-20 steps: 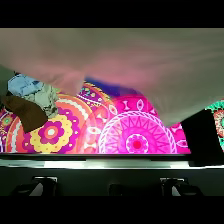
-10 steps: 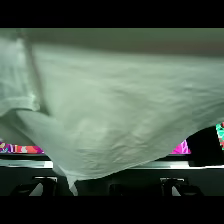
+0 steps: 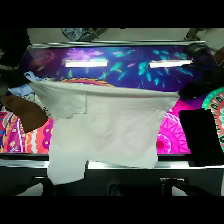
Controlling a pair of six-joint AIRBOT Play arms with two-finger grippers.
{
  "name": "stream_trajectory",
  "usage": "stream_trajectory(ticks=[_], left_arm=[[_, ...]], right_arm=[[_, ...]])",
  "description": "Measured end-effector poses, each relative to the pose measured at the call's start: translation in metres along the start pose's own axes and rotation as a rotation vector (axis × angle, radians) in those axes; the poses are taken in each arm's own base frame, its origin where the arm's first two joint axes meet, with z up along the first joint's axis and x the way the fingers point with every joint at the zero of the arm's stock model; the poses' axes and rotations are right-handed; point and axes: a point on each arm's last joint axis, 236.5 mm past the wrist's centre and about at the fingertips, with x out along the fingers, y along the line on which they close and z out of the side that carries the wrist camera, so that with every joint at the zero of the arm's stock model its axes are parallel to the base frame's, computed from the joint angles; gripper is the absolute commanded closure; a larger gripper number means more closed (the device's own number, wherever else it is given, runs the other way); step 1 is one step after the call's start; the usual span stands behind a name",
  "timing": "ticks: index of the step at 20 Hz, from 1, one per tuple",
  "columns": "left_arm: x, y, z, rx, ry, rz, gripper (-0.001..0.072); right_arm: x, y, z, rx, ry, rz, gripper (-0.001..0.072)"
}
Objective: Fold the shirts.
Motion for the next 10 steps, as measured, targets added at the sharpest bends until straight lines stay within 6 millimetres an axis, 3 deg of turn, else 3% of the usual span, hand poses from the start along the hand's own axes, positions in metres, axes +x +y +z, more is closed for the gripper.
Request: stream_trajectory(ticks=[3, 5, 8, 10], left_arm=[[0.089, 0.01, -0.015, -0.064, 0.096, -0.055, 0.0675], [0.127, 0.009, -0.006, -0.105, 0.061, -0.1, 0.0675], [0.17, 0.009, 0.016, -0.167, -0.04, -0.131, 0.0675], [0.185, 0.008, 0.027, -0.188, -0.095, -0.135, 0.0675]], right_arm=[[0.08, -0.011, 0.041, 0.075, -0.066, 0.035, 0.0669], [0.115, -0.024, 0.068, 0.138, -0.15, 0.013, 0.0669], [0.145, -0.047, 0.106, 0.214, -0.3, -0.043, 0.0669], [0.151, -0.061, 0.124, 0.242, -0.38, -0.083, 0.0669]])
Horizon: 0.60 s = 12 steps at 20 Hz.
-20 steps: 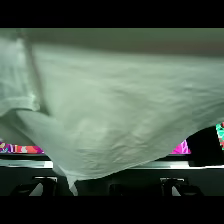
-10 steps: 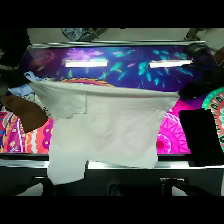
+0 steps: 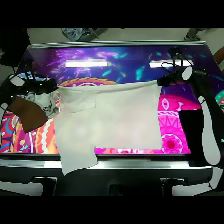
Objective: Fold the shirts.
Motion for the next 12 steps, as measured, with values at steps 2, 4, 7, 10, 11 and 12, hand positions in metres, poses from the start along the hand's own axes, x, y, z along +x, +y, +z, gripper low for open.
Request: stream_trajectory(ticks=[2, 4, 7, 10, 11, 12], left_arm=[[0.006, -0.001, 0.009, -0.008, -0.044, -0.004, 0.0675], [0.005, -0.004, 0.01, -0.005, -0.052, -0.008, 0.0675], [0.003, -0.004, -0.015, 0.02, 0.055, -0.002, 0.0675], [-0.008, 0.002, -0.062, 0.062, 0.26, 0.02, 0.0675], [-0.013, 0.003, -0.077, 0.071, 0.322, 0.026, 0.0675], [-0.019, 0.006, -0.091, 0.076, 0.384, 0.033, 0.0675]], right_arm=[[0.006, -0.007, 0.006, -0.001, -0.033, -0.029, 0.067], [0.008, -0.008, -0.001, -0.003, -0.004, -0.032, 0.067], [0.006, 0.001, -0.042, -0.036, 0.167, 0.008, 0.0668], [-0.01, 0.011, -0.087, -0.122, 0.362, 0.072, 0.0668], [-0.016, 0.015, -0.1, -0.143, 0.42, 0.096, 0.0668], [-0.021, 0.019, -0.113, -0.159, 0.477, 0.121, 0.0668]])
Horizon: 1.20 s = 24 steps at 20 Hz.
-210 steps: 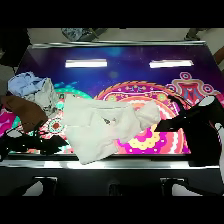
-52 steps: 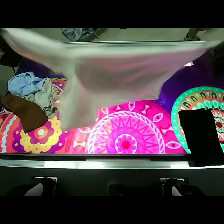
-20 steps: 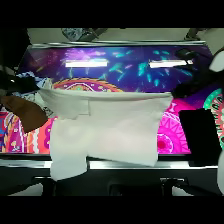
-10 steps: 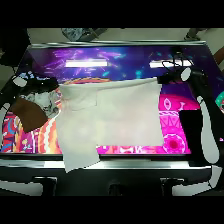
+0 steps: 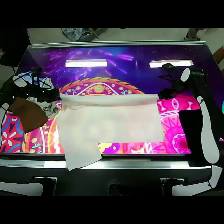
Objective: Fold the shirts.
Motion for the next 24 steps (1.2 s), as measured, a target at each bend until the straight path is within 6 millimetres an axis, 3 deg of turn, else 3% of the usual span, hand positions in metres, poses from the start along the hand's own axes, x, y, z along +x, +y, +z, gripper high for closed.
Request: stream_trajectory(ticks=[5, 7, 8, 9, 10, 11, 13, 15, 18, 20, 24], left_arm=[[0.017, 0.012, -0.073, -0.022, 0.256, 0.013, 0.0675], [0.023, 0.015, -0.09, -0.033, 0.311, 0.015, 0.0673], [0.024, 0.016, -0.095, -0.037, 0.326, 0.015, 0.0629], [0.025, 0.016, -0.098, -0.041, 0.335, 0.014, 0.0486], [0.025, 0.016, -0.1, -0.044, 0.341, 0.013, 0.0293], [0.024, 0.015, -0.1, -0.047, 0.343, 0.012, 0.0231], [0.016, 0.014, -0.1, -0.047, 0.341, 0.009, 0.0231], [0.001, 0.015, -0.098, -0.052, 0.322, 0.008, 0.0232], [-0.022, 0.017, -0.112, -0.066, 0.306, 0.008, 0.0233], [-0.026, 0.02, -0.143, -0.088, 0.325, 0.005, 0.0232], [-0.015, 0.015, -0.229, -0.136, 0.377, -0.046, 0.0232]], right_arm=[[0.02, 0.024, -0.04, -0.025, 0.16, 0.109, 0.0668], [0.03, 0.034, -0.053, -0.023, 0.212, 0.155, 0.0668], [0.034, 0.04, -0.059, -0.019, 0.232, 0.181, 0.0661], [0.036, 0.044, -0.062, -0.016, 0.244, 0.198, 0.0537], [0.036, 0.049, -0.064, -0.012, 0.25, 0.215, 0.0392], [0.035, 0.051, -0.066, -0.01, 0.253, 0.228, 0.0318], [0.022, 0.049, -0.069, -0.003, 0.247, 0.241, 0.0273], [0.001, 0.037, -0.078, 0.02, 0.238, 0.241, 0.0068], [-0.031, 0.008, -0.106, 0.115, 0.242, 0.239, 0.0061], [-0.042, -0.001, -0.131, 0.178, 0.26, 0.246, 0.0061], [-0.039, 0.014, -0.168, 0.246, 0.289, 0.295, 0.0062]])
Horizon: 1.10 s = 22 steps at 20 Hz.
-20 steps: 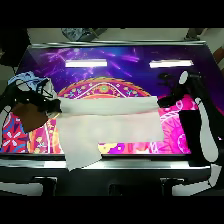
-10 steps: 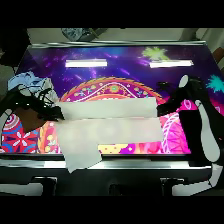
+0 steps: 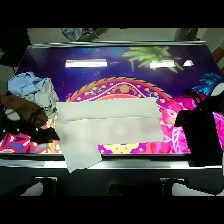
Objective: Fold the shirts.
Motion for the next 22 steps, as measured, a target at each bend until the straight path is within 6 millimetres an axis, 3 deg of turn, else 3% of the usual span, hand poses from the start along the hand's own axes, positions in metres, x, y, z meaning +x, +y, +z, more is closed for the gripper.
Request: stream_trajectory(ticks=[2, 5, 13, 15, 16, 17, 19, 22], left_arm=[[0.017, -0.001, -0.029, 0.002, -0.001, -0.025, 0.0233], [0.033, -0.003, -0.051, 0.002, -0.014, -0.045, 0.0235], [0.06, -0.013, -0.071, -0.012, 0.07, -0.088, 0.0261], [0.068, -0.018, -0.07, -0.028, 0.086, -0.09, 0.0468], [0.071, -0.018, -0.069, -0.04, 0.089, -0.085, 0.0539], [0.074, -0.018, -0.066, -0.047, 0.082, -0.083, 0.0661], [0.077, -0.018, -0.065, -0.06, 0.082, -0.078, 0.0673], [0.078, -0.02, -0.065, -0.068, 0.084, -0.079, 0.0673]], right_arm=[[0.01, 0.009, -0.01, 0.009, 0.008, 0.042, 0.0066], [0.02, 0.015, -0.019, 0.023, 0.02, 0.075, 0.0067], [0.028, 0.021, -0.026, 0.029, 0.032, 0.103, 0.0067], [0.029, 0.021, -0.027, 0.028, 0.034, 0.105, 0.0032], [0.029, 0.022, -0.027, 0.025, 0.034, 0.106, 0.0021], [0.029, 0.022, -0.028, 0.02, 0.037, 0.108, 0.002], [0.033, 0.024, -0.031, 0.015, 0.047, 0.118, 0.0022], [0.051, 0.042, -0.037, 0.023, 0.055, 0.203, 0.0028]])
